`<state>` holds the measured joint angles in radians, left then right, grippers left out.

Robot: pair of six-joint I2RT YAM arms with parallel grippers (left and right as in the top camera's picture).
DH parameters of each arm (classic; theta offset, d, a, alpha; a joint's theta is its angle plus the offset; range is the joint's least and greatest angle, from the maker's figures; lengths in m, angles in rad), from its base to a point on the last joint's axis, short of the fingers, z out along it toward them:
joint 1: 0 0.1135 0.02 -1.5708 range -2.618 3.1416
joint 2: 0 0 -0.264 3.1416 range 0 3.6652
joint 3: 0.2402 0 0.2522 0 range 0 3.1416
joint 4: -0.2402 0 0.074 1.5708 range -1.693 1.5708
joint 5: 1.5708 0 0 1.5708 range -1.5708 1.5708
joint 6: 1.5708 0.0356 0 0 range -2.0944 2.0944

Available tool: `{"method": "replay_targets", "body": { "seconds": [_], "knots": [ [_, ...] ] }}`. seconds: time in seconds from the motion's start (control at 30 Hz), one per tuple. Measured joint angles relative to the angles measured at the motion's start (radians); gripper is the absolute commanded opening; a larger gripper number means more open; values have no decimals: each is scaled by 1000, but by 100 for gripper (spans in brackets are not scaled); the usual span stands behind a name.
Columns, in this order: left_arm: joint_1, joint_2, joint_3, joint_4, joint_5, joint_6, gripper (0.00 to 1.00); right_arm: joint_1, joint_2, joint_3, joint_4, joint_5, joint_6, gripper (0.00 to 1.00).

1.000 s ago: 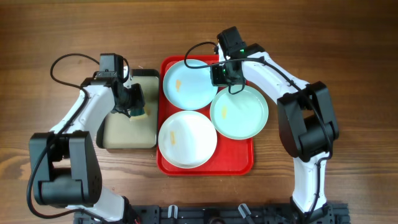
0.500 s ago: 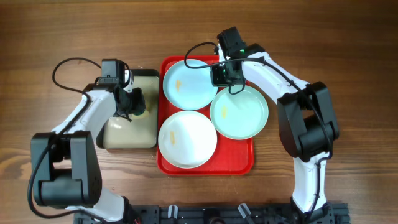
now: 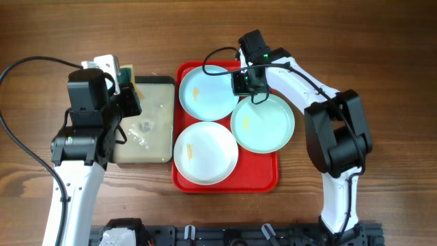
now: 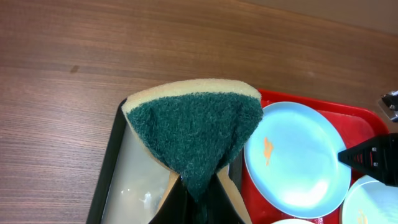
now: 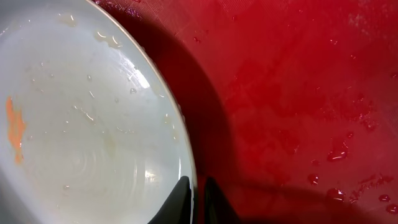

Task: Clean dirty plates on tray and stack at the side
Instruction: 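Dip the held sponge in the soapy water in the black tray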

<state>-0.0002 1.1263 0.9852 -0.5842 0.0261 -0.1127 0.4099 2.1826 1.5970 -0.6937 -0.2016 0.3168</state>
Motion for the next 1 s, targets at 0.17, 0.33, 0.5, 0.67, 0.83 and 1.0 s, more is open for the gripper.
{"method": "replay_targets", "body": {
  "seconds": [0.17, 0.33, 0.5, 0.67, 0.83, 1.0],
  "knots": [
    [0, 41, 0, 0, -2, 0, 4, 0, 0, 0, 0, 0, 0, 10],
    [0, 68, 0, -1, -2, 0, 4, 0, 0, 0, 0, 0, 0, 10],
    [0, 68, 0, 1, -2, 0, 4, 0, 0, 0, 0, 0, 0, 10],
    [0, 68, 0, 1, -3, 0, 4, 0, 0, 0, 0, 0, 0, 10],
    [0, 68, 0, 3, -2, 0, 4, 0, 0, 0, 0, 0, 0, 10],
    [0, 68, 0, 13, -2, 0, 4, 0, 0, 0, 0, 0, 0, 10]
  ]
}}
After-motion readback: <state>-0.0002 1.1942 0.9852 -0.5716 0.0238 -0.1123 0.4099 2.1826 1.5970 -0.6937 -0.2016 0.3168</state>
